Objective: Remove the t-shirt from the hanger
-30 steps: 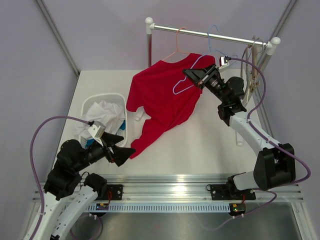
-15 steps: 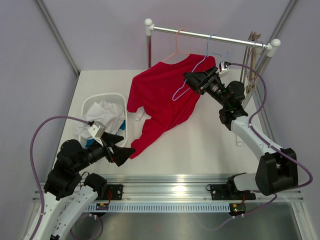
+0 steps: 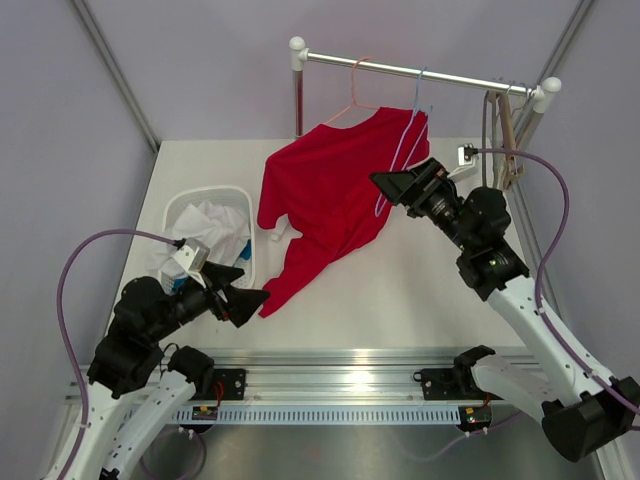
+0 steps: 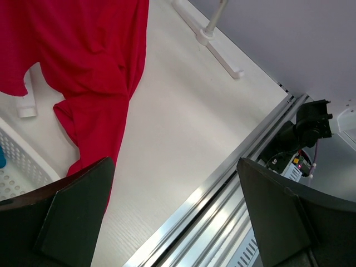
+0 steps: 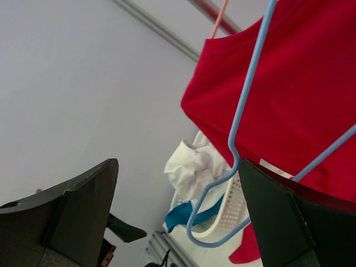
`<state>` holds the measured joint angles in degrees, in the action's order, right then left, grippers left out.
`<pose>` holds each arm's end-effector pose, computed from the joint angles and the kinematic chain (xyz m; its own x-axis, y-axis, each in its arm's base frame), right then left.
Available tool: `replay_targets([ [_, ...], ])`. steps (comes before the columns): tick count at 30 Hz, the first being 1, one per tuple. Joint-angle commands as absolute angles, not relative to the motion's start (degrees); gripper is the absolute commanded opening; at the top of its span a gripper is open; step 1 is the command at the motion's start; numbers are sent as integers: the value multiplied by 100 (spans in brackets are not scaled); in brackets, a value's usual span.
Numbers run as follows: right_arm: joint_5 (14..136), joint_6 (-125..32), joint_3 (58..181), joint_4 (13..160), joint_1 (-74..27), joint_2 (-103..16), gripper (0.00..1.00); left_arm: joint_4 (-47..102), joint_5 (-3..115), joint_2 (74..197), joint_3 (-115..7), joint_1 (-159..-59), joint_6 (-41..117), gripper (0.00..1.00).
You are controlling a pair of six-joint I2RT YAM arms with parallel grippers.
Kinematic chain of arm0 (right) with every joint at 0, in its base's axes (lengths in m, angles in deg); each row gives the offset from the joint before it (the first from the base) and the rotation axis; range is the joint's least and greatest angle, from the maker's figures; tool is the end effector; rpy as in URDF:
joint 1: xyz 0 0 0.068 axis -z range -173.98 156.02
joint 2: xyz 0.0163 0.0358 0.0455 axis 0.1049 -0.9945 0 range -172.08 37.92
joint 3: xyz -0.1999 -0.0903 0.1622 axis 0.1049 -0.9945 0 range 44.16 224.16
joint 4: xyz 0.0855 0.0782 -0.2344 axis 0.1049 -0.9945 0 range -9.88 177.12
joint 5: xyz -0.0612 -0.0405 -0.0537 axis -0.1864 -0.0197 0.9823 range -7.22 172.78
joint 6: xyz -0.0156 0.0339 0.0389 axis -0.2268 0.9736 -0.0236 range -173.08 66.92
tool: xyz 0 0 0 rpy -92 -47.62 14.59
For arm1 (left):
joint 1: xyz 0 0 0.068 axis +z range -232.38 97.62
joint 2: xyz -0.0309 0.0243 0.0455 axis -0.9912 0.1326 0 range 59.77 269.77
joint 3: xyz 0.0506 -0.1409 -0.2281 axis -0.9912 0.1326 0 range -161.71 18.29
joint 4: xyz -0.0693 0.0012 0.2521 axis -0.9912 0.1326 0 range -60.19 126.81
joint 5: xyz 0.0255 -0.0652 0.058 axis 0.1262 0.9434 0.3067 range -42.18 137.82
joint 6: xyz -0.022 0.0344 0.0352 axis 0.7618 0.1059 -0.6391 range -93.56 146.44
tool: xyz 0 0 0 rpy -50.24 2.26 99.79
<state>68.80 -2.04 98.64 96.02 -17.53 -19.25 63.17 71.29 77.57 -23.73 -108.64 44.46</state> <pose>0.2095 0.1007 0.3956 -0.4103 0.6443 -0.6454 -0.4594 0.4653 0.7566 0.0589 -0.0450 0.3325 -0.3702 -0.1337 -0.9193 0.6771 0.6386 -0.3656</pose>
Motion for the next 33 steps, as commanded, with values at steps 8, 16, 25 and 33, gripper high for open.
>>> replay_targets([
  [8, 8762, -1476, 9549, 7552, -2465, -779, 99, 6004, 6110, 8218, -2944, -10893, 4437, 99],
  [16, 8945, -1757, 10251, 6761, -2799, -173, 97, 5820, 5705, 8148, -2804, -10893, 4428, 99],
  [25, 9909, -2873, 12544, 6760, -3633, -2402, 24, 5732, 5696, 7990, -2672, -10893, 4455, 99],
  [33, 11368, -2830, 13732, 7979, -3775, -4590, 29, 5740, 5696, 7867, -2654, -10928, 4472, 99],
])
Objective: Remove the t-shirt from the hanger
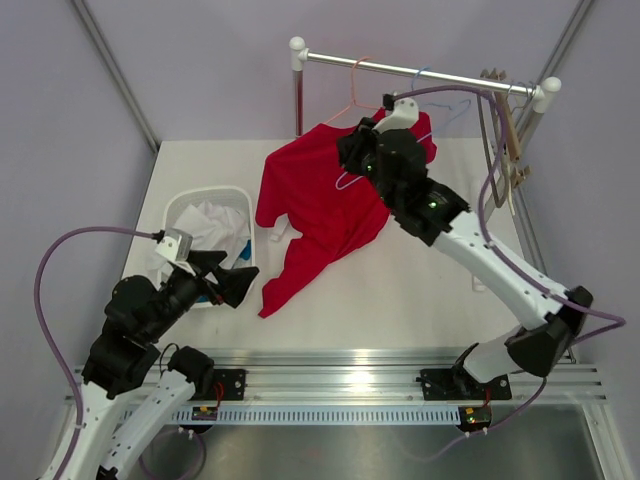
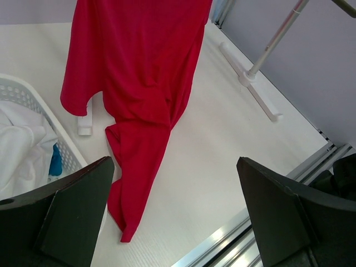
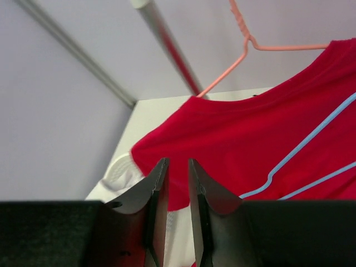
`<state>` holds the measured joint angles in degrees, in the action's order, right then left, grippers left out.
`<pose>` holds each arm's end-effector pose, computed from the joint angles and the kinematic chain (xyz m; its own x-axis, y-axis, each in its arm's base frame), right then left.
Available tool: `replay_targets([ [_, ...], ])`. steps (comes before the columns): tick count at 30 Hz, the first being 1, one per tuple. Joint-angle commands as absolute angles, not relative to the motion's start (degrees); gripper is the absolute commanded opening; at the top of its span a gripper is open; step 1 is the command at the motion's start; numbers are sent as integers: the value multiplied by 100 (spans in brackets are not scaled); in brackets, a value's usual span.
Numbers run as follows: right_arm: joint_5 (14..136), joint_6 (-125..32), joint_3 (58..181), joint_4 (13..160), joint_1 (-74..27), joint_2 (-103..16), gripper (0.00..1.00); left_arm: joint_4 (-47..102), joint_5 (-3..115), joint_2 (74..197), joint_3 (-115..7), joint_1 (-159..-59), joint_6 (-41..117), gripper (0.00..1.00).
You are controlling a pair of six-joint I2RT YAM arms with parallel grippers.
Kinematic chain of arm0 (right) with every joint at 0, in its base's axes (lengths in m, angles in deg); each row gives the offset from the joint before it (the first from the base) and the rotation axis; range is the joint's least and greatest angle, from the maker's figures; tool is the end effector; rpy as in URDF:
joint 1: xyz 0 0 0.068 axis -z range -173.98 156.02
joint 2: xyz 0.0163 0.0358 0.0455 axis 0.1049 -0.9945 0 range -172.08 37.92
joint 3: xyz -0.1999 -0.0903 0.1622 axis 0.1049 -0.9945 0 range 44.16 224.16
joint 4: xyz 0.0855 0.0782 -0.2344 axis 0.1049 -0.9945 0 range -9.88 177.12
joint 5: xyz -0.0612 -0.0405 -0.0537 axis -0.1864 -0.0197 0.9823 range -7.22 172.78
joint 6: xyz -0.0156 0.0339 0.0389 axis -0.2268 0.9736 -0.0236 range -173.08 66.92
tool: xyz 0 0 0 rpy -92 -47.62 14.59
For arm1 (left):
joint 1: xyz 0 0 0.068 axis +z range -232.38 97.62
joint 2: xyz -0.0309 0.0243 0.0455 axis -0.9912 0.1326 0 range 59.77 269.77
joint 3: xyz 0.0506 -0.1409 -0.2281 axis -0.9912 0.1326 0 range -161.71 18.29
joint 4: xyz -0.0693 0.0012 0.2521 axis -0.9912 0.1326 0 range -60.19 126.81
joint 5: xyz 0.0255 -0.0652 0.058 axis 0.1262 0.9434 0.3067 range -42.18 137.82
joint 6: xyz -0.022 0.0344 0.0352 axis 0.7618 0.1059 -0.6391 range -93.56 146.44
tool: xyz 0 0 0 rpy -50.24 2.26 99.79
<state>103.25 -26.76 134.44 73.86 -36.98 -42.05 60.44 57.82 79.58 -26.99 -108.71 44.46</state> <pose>0.2363 0.2034 0.4709 -0.2037 0.3780 -0.9031 -0.3271 0.8432 0.4267 0.0650 -0.0392 0.3527 -0.2599 -0.2113 -0.9422 0.5378 0.7788 -0.3230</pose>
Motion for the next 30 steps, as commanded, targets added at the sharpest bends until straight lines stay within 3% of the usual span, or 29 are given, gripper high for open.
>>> replay_targets([
  [1, 11520, -2856, 13785, 8113, -3766, -4724, 29, 5740, 5688, 7849, -2663, -10997, 4472, 99],
  [5, 11969, -2918, 14207, 8421, -3775, -5365, 40, 5740, 5609, 7796, -2645, -11165, 4402, 99],
  [13, 12259, -2506, 14190, 9300, -3740, -5955, 50, 5776, 5617, 7735, -2584, -11385, 4349, 99],
  [22, 11627, -1574, 14233, 9599, -3388, -6377, 49, 5784, 5565, 7743, -2575, -11517, 4270, 99],
  [30, 11513, -1318, 14120, 9766, -3318, -6500, 37, 5785, 5556, 7761, -2575, -11543, 4262, 99],
])
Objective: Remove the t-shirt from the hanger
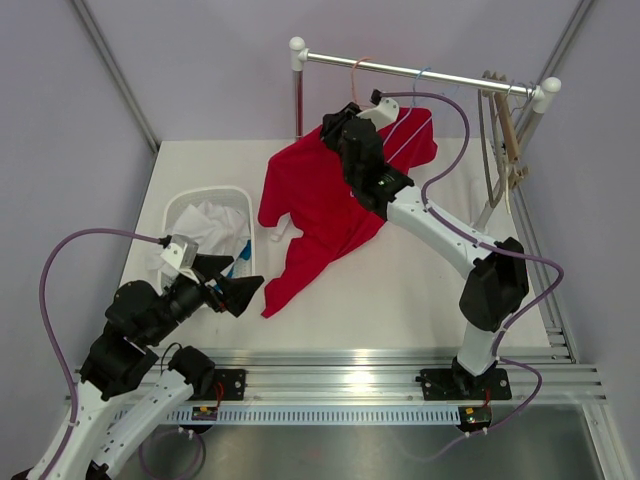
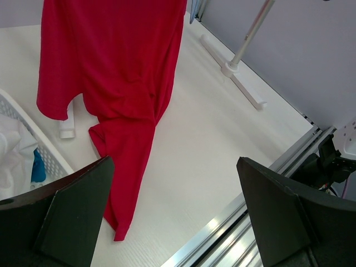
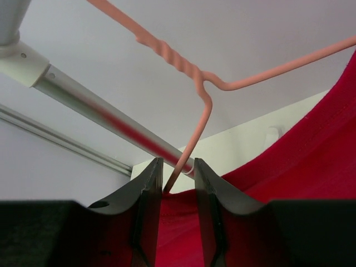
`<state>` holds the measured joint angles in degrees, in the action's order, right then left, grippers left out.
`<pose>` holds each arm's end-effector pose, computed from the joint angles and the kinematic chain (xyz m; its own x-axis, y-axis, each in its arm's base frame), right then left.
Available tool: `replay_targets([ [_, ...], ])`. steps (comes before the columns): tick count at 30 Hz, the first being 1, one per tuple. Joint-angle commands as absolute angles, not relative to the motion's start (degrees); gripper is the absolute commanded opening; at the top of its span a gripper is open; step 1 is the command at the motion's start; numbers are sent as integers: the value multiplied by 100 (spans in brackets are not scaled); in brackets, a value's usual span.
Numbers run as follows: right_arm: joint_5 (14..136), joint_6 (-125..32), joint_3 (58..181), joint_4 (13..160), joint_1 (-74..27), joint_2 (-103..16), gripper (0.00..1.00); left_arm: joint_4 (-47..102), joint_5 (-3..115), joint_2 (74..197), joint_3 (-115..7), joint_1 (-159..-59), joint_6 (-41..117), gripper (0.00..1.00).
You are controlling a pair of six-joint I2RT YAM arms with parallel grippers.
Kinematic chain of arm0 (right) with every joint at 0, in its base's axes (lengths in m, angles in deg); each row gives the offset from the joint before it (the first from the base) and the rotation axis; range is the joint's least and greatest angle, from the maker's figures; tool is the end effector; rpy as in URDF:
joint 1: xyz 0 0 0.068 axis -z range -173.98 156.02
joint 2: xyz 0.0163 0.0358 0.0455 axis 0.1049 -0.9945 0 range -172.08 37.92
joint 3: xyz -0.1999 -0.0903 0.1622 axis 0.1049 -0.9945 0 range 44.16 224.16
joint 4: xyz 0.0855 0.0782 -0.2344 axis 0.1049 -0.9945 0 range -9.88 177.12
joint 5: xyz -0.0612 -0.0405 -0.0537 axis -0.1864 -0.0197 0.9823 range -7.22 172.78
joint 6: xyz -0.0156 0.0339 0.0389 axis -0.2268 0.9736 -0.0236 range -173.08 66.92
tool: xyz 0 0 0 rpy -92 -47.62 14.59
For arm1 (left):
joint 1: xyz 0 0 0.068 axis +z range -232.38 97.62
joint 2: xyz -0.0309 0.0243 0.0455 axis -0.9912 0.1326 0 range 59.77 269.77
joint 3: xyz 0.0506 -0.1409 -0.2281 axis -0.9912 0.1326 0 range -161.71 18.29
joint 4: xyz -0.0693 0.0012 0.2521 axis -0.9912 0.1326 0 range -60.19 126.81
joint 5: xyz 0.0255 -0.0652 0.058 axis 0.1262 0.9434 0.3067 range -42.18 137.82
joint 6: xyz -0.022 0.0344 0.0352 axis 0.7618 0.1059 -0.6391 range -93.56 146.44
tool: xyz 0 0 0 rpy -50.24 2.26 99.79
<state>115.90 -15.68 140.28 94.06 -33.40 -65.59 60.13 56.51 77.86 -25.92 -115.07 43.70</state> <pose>0.3493 0.2620 0.3975 -0.0715 0.5998 -0.7970 -0.0836 0.7926 0.6040 0.0572 -0.0432 0.3492 -0.2550 -0.1848 -0.9491 0.6126 0.7285 -0.3065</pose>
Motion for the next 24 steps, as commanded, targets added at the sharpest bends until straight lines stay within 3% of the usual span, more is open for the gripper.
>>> replay_targets([
  [1, 11469, -1301, 14102, 9810, -3309, -6509, 34, 5784, 5547, 7770, -2575, -11543, 4262, 99],
  [11, 10845, -1335, 13629, 10784, -3230, -6291, 1, 5784, 5547, 7831, -2575, -11543, 4253, 99],
  [17, 10274, -1415, 13031, 11190, -3230, -5614, 0, 5776, 5687, 7858, -2619, -11543, 4384, 99],
  [24, 9281, -1450, 12784, 10610, -3195, -5297, 0, 5767, 5731, 8095, -2768, -11543, 4481, 99],
])
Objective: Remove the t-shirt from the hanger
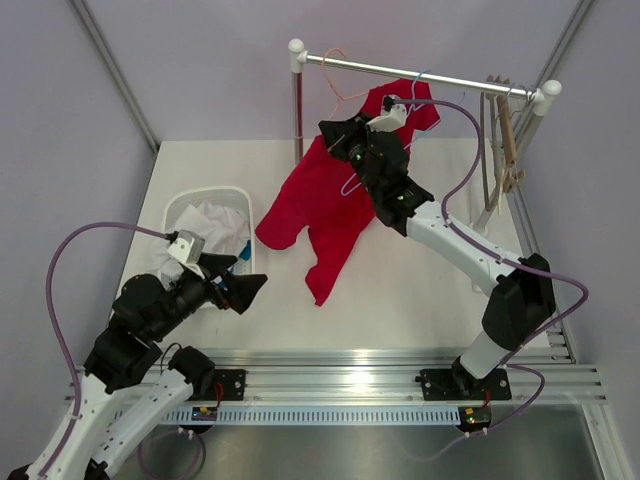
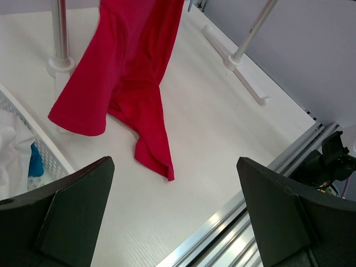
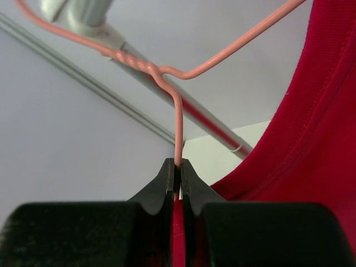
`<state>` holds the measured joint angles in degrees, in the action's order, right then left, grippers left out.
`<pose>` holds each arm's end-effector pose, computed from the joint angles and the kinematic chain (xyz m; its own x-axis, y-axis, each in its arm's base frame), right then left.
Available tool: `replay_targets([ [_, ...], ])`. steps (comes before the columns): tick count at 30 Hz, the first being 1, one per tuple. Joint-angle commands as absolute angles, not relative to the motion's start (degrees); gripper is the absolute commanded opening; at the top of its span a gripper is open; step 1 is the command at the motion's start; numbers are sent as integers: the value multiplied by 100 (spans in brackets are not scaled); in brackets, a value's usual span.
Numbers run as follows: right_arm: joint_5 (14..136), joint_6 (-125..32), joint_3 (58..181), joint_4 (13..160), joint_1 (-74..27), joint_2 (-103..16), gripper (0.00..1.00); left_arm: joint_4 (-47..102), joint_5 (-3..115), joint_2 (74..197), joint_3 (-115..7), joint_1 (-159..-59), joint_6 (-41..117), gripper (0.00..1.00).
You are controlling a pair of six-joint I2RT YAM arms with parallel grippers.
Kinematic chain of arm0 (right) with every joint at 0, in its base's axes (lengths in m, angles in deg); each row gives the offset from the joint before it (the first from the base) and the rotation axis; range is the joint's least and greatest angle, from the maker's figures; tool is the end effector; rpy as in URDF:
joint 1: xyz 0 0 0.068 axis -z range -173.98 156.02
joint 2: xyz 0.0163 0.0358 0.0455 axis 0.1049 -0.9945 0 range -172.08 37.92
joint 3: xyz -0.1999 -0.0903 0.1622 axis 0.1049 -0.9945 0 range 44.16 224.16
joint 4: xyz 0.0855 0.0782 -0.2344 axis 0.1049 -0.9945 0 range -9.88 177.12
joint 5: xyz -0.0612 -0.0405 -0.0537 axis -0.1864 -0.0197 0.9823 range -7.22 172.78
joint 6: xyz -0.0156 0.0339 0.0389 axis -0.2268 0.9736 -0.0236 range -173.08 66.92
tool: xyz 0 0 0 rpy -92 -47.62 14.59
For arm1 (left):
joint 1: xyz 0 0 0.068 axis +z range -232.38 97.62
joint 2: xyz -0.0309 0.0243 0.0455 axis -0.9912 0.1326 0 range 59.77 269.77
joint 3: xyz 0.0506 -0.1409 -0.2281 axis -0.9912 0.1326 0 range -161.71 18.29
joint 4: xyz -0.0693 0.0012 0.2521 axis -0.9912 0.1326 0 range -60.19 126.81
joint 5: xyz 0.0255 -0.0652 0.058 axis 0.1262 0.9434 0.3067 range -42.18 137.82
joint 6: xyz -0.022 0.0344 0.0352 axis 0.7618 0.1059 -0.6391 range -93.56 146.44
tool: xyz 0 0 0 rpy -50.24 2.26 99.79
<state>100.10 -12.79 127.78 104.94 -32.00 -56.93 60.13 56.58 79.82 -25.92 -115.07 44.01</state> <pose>0.3229 0.2390 0.4002 -0.1606 0.6581 -0.7356 -0.3293 0.6669 0.6685 0.0639 -0.0476 0.3473 -0.2858 -0.1711 -0.9429 0.6031 0.7326 -0.3157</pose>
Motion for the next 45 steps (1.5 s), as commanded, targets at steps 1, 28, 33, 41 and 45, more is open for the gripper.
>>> replay_targets([
  [1, 9167, -1415, 12705, 10610, -3186, -5253, 0, 5767, 5723, 8121, -2794, -11543, 4499, 99],
  [28, 7109, -1564, 10237, 10162, -3651, -3365, 0, 4441, 5426, 10529, -4078, -11543, 6581, 94],
  [33, 7065, -1626, 9866, 10012, -3977, -3002, 0, 3693, 5345, 11038, -3876, -11613, 7003, 84],
  [41, 6933, -1573, 9637, 10065, -4267, -3020, 0, 3455, 5090, 11821, -4192, -12184, 6829, 72],
  [45, 6872, -1564, 9628, 10127, -4337, -3037, 0, 3447, 4809, 11892, -4236, -12255, 6749, 50],
])
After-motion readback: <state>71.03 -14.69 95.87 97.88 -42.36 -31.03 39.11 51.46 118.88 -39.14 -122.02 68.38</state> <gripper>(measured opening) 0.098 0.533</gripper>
